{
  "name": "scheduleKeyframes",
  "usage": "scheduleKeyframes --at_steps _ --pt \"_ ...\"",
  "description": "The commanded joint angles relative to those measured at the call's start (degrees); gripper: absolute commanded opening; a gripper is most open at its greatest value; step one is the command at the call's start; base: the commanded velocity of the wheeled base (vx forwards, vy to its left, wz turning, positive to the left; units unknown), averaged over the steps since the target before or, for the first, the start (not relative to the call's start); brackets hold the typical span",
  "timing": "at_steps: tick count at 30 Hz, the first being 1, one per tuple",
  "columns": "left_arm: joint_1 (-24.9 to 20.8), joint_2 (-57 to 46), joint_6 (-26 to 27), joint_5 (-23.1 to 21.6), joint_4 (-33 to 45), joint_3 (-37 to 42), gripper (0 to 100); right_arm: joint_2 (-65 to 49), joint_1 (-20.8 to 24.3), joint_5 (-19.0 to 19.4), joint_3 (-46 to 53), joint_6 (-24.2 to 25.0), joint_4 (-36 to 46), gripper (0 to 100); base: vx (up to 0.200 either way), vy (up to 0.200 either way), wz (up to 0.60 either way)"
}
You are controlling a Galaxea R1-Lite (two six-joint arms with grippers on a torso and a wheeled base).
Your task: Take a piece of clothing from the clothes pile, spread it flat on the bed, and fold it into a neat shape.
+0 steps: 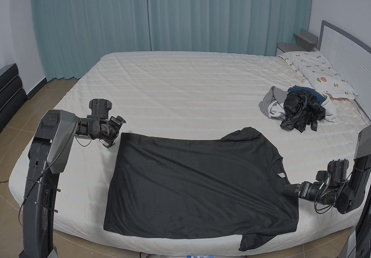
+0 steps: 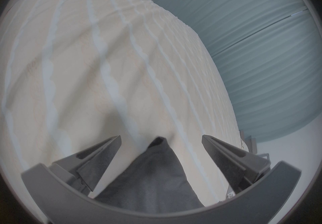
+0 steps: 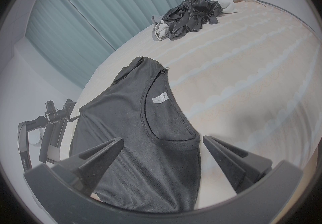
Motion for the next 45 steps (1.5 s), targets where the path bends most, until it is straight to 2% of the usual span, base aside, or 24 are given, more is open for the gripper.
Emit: scheduleKeyframes --at_steps 1,2,3,4,8,9,15,17,18,20,22,25,29,33,41,45 --pt "1.94 -4.41 0.27 -2.10 -0.63 4.17 100 -0.22 -0.15 0.01 0.42 0.01 -0.13 100 0.000 0.000 0.00" --pt "2.38 -6.60 0.44 -4.30 -0.89 7.25 100 -0.39 -0.15 0.01 0.69 0.01 -0.13 100 0.000 0.000 0.00" --pt "2.38 -6.60 0.44 -4.30 -0.89 7.25 100 -0.39 -0.15 0.01 0.69 0.01 -0.13 100 0.000 0.000 0.00" --pt "2.73 -8.98 0.53 -6.06 -2.03 11.64 100 -0.48 0.02 0.01 0.77 0.01 -0.13 100 0.000 0.000 0.00" --pt "3.52 -14.42 0.79 -8.52 -10.29 24.30 100 -0.66 0.02 0.01 1.04 -0.08 -0.22 100 0.000 0.000 0.00" --pt "3.52 -16.71 1.06 -9.66 -13.99 29.93 100 -0.66 0.02 0.01 1.30 -0.08 -0.48 100 0.000 0.000 0.00" --pt "3.52 -24.18 4.84 -11.16 -26.64 49.53 100 -0.22 0.38 -0.07 3.50 -0.08 -4.88 100 0.000 0.000 0.00" --pt "3.52 -24.36 4.92 -11.16 -26.91 50.05 100 -0.22 0.38 -0.07 3.50 -0.08 -4.97 100 0.000 0.000 0.00" --pt "3.34 -27.61 6.07 -11.24 -32.36 58.75 100 -0.31 0.55 0.01 4.38 -0.08 -5.93 100 0.000 0.000 0.00" --pt "3.08 -28.84 6.68 -11.24 -34.82 62.62 100 -0.48 0.64 0.01 4.55 -0.16 -5.93 100 0.000 0.000 0.00" --pt "2.29 -31.04 7.39 -11.77 -40.18 70.36 100 -0.66 1.17 0.01 4.99 -0.16 -5.93 100 -0.100 0.000 0.00" --pt "1.59 -31.74 7.91 -11.95 -42.29 73.61 100 -0.66 1.25 0.01 5.34 -0.16 -5.93 100 -0.200 0.000 0.00" --pt "0.97 -32.35 12.13 -11.86 -44.31 80.11 100 -0.48 2.40 0.01 5.87 -0.16 -6.02 100 -0.200 0.000 0.00" --pt "0.97 -32.18 15.21 -11.86 -44.40 82.22 100 -0.39 2.40 0.01 5.96 -0.16 -6.02 100 -0.200 0.000 0.00" --pt "-1.05 -31.04 25.14 -12.47 -45.36 87.41 100 -0.13 2.49 0.10 5.87 -0.08 -6.02 100 0.000 0.000 0.00" --pt "-1.40 -29.54 25.93 -12.74 -47.56 88.55 100 0.05 2.49 0.10 5.78 -0.16 -6.02 100 0.000 0.000 0.00"
